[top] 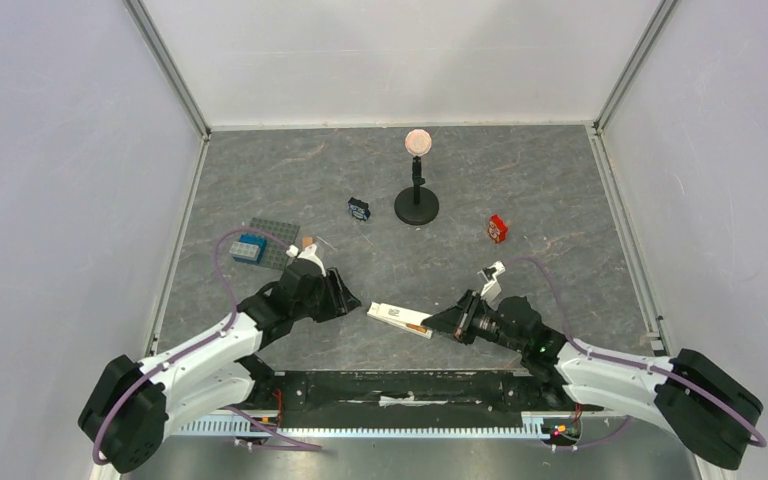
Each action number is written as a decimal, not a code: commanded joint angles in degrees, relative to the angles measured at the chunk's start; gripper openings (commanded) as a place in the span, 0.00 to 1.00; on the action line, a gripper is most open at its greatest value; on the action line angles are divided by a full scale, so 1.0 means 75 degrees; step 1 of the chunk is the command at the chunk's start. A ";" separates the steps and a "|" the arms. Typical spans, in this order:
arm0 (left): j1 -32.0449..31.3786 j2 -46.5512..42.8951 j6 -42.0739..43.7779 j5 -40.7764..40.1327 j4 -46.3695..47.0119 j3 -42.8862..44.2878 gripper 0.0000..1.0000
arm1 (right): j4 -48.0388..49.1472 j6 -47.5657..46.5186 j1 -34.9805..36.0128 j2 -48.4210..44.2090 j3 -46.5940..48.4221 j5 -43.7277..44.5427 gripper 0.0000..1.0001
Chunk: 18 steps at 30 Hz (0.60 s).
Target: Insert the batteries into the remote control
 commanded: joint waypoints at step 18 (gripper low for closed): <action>0.0022 0.0470 -0.0297 0.0396 0.1708 -0.0306 0.54 | 0.1856 0.0528 0.0433 0.1820 0.0020 0.0713 0.07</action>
